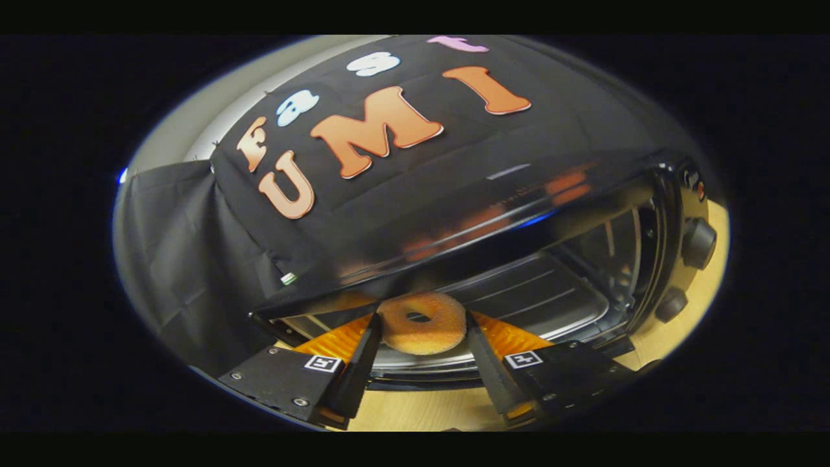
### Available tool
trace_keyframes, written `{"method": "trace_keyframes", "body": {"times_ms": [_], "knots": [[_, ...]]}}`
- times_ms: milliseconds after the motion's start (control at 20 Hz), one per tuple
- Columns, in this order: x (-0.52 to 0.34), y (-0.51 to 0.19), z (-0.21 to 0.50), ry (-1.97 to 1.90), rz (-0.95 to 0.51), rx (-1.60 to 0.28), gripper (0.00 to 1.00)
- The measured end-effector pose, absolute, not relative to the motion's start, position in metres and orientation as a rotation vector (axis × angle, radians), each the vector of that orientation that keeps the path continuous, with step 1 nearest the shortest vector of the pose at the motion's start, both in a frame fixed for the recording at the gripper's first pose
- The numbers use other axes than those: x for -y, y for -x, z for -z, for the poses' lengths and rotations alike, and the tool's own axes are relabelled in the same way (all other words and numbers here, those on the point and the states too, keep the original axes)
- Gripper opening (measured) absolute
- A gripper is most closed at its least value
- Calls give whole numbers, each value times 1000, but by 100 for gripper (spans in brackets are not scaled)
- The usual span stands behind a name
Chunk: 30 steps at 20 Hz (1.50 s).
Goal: Open the toaster oven, put the food inside, and close the toaster oven door.
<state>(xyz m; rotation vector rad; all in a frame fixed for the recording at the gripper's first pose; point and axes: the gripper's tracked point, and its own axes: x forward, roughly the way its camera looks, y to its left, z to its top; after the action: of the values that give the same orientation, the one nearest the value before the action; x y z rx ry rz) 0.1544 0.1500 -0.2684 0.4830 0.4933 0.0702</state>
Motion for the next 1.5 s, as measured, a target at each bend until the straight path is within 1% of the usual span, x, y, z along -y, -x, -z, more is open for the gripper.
{"method": "trace_keyframes", "body": {"times_ms": [150, 200, 300, 450, 650, 750, 800, 900, 1250, 1500], "knots": [[-145, -150, 265, -401, -75, -495, 80], [-143, -145, 263, -382, -74, -499, 84], [-139, -132, 255, -350, -78, -506, 88], [-133, -105, 243, -344, -90, -500, 88], [-119, -50, 236, -305, -96, -509, 90], [-110, -22, 243, -288, -88, -553, 90], [-112, -1, 248, -300, -105, -609, 90], [-118, 26, 247, -328, -139, -631, 90], [-96, 80, 269, -245, -94, -707, 91], [-97, 91, 296, -210, -97, -800, 91]]}}
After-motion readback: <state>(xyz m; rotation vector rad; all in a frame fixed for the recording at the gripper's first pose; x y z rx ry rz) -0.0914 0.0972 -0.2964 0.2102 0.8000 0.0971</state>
